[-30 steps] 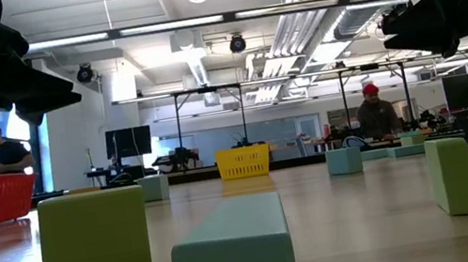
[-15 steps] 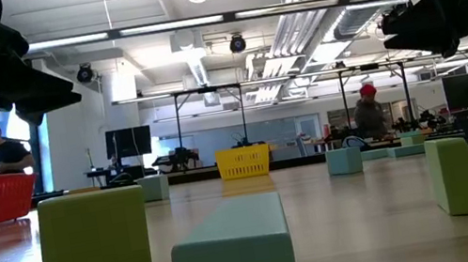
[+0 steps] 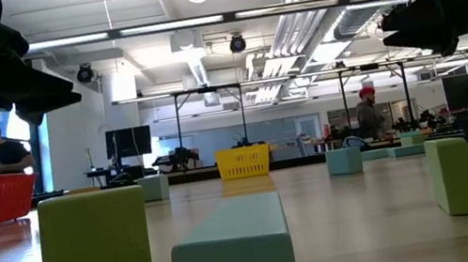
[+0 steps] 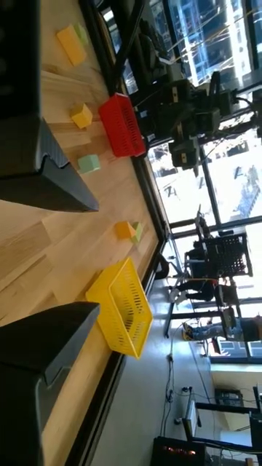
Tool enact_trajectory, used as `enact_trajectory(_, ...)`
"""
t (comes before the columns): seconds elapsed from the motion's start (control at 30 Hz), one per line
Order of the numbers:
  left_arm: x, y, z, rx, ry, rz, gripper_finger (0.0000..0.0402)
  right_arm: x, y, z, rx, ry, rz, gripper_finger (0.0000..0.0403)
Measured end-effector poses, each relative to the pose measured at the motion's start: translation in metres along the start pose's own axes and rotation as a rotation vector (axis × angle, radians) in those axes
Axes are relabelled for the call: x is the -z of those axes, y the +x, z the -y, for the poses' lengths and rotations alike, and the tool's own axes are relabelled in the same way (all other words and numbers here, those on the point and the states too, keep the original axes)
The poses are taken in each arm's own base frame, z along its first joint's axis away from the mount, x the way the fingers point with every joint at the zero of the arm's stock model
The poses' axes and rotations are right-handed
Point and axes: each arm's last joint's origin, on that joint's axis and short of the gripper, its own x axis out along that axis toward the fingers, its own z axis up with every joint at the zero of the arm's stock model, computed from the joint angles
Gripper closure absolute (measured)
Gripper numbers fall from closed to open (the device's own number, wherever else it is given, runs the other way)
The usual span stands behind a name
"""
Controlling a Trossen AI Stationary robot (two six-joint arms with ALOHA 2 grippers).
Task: Sort & place blocks by color
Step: Put the orange block into the black bin
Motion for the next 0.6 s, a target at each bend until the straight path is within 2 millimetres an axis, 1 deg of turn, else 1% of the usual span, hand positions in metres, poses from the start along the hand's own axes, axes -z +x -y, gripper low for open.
enact_trajectory(0.33,0.0,0.0,0.0,0.0,0.0,0.0,0.0222,-0.0003,0.0,-0.0001,-0.002,0.162,0.003,0.0204)
enact_trajectory(0.5,0.0,0.0,0.0,0.0,0.0,0.0,0.0222,-0.0006,0.0,-0.0001,-0.002,0.184,0.005,0.0204)
enact_trajectory(0.6,0.0,0.0,0.0,0.0,0.0,0.0,0.0222,-0.0038,-0.0001,-0.0006,-0.006,0.223,0.037,0.0204)
